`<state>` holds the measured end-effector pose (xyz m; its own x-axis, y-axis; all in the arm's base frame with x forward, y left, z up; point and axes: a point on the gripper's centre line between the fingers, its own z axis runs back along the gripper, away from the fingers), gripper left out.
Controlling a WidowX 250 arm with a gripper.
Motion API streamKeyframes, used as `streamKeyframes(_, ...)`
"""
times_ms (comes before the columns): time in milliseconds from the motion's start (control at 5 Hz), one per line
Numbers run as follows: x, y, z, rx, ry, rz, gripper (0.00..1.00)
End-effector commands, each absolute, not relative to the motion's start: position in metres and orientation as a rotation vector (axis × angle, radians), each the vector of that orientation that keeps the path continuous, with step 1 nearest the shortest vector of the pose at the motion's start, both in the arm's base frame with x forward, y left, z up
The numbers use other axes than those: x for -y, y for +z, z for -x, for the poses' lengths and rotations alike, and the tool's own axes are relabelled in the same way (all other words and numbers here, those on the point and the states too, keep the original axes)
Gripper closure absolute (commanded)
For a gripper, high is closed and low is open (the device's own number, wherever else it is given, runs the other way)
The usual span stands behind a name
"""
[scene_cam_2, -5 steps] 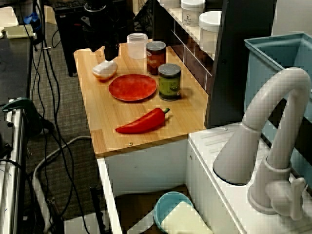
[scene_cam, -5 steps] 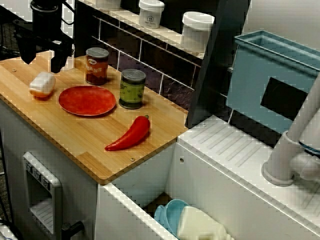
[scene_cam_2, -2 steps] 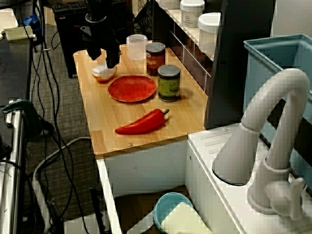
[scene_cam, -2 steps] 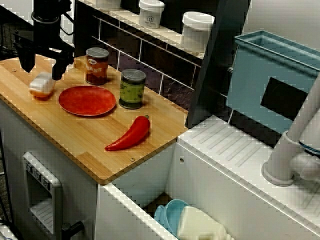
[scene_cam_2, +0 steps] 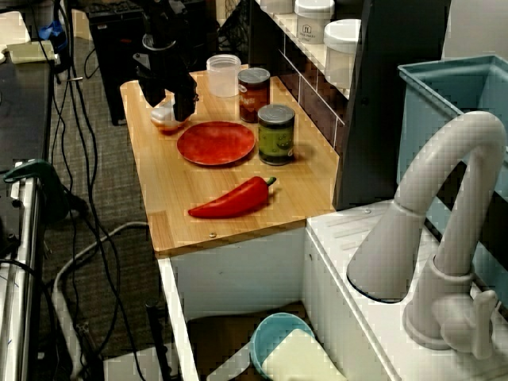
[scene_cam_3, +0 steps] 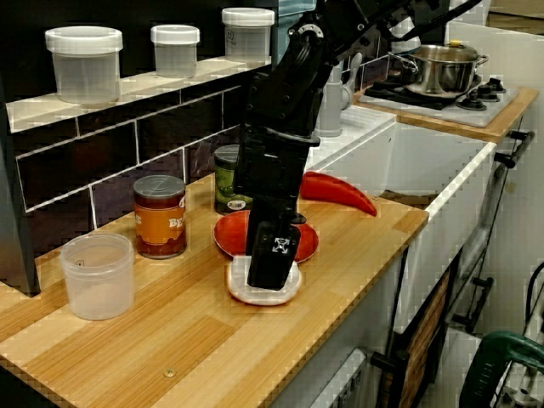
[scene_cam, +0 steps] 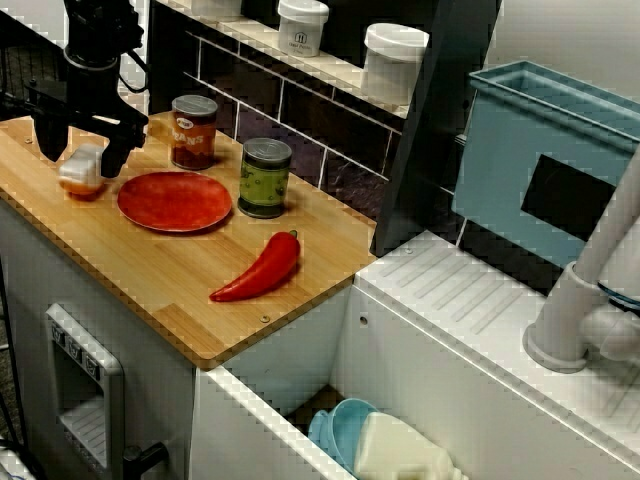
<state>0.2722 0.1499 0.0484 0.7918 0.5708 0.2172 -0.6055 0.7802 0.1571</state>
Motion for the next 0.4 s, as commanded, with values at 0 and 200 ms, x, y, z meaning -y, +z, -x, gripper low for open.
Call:
streamKeyframes(0, -0.1548, 0.0597, -0.2761, 0.206, 0.637, -0.236, 0.0)
streamKeyframes(200, -0.1561, 0.0566, -0.2772, 0.203, 0.641, -0.244, 0.0)
